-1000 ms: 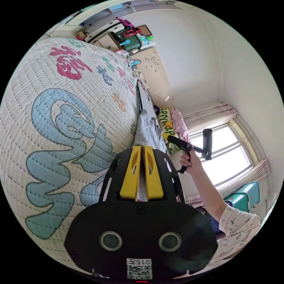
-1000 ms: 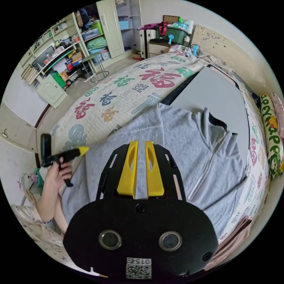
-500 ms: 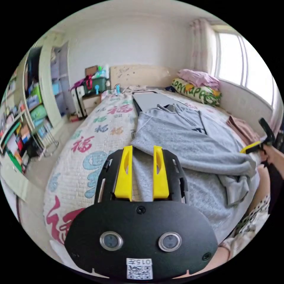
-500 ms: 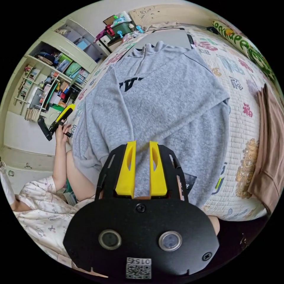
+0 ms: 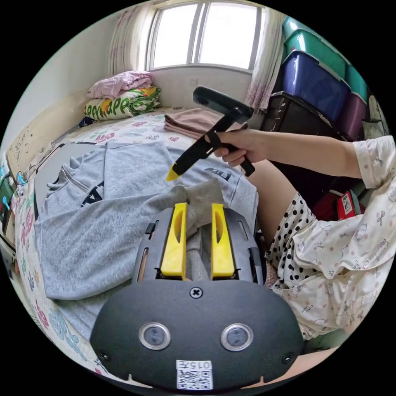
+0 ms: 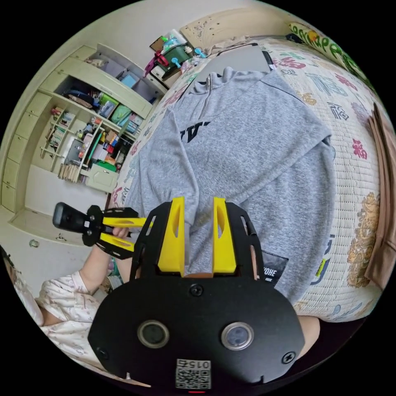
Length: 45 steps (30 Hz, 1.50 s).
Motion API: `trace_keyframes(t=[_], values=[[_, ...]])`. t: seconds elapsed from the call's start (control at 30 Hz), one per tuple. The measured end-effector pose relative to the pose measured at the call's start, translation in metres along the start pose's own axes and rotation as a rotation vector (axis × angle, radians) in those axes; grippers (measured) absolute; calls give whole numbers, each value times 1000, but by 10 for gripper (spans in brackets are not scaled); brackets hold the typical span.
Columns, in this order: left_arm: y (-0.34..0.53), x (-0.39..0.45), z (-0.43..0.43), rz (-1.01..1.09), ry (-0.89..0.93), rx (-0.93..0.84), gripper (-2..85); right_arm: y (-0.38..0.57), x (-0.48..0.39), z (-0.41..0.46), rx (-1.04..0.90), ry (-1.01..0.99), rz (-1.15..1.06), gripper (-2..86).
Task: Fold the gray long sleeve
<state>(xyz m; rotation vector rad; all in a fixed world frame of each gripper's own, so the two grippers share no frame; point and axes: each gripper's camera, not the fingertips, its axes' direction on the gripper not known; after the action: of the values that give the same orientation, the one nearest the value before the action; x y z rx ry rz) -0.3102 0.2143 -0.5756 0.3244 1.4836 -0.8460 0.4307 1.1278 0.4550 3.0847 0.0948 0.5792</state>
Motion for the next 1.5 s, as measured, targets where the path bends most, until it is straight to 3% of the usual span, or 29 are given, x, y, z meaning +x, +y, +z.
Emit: trace_keyframes(t=[0.2, 0.33, 0.73, 0.9, 1.03, 1.13, 1.23, 1.33, 1.5], values=[[-33, -17, 45, -64, -37, -91, 81, 18, -6, 8, -135, 34, -79, 108], [-34, -29, 38, -78, -34, -83, 67, 31, -10, 8, -197, -71, -110, 35], [5, -76, 45, -125, -10, -90, 15, 113, -53, 9, -200, 264, -307, -1], [34, -122, 45, -222, 85, -77, 19, 138, -49, 4, -231, 191, -300, 7], [74, -192, 11, -298, 268, 6, 19, 152, -38, -21, -271, 74, -276, 10], [112, -252, -41, -342, 342, 121, 15, 147, -40, -60, -198, 161, -241, 1], [151, -308, -98, -394, 260, 238, 10, 138, -52, -116, -5, 169, -137, -3], [191, -346, -132, -466, 125, 283, 6, 166, -94, -189, 313, 23, 43, -4], [270, -362, -130, -555, 150, 411, -1, 285, -208, -274, 753, -282, -92, -5]])
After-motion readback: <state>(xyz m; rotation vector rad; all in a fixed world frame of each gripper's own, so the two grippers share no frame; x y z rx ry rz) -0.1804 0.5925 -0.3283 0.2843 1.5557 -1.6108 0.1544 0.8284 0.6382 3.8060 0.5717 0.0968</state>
